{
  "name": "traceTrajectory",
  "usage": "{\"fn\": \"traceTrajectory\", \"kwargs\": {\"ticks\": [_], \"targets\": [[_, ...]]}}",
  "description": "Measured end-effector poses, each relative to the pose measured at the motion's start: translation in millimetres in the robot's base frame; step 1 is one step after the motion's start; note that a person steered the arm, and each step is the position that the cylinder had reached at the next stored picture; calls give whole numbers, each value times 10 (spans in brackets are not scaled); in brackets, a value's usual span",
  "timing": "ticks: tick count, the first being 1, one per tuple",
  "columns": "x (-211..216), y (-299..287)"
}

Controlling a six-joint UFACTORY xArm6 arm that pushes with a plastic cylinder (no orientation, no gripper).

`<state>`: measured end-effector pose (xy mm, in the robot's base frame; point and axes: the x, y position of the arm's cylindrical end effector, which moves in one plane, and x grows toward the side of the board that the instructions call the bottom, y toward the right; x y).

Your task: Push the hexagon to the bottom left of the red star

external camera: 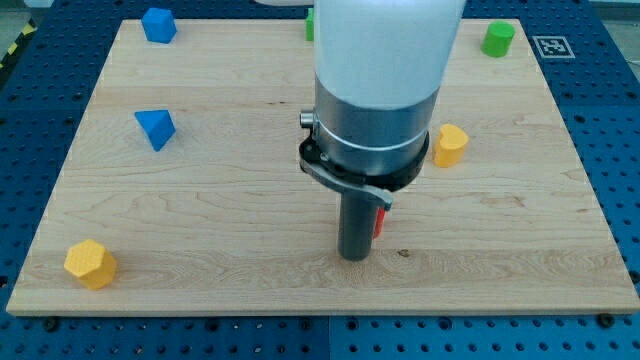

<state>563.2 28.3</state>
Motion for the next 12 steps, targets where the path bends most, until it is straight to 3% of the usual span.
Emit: {"fn": "traceTrajectory", "kwargs": {"ticks": [2,3,4,7,9,10,11,12], "targets": [[-214,10],[349,-219],[558,-760],[458,-1372],[-237,-2178],[-222,-3107],[-116,-3327],[129,-3143]]}}
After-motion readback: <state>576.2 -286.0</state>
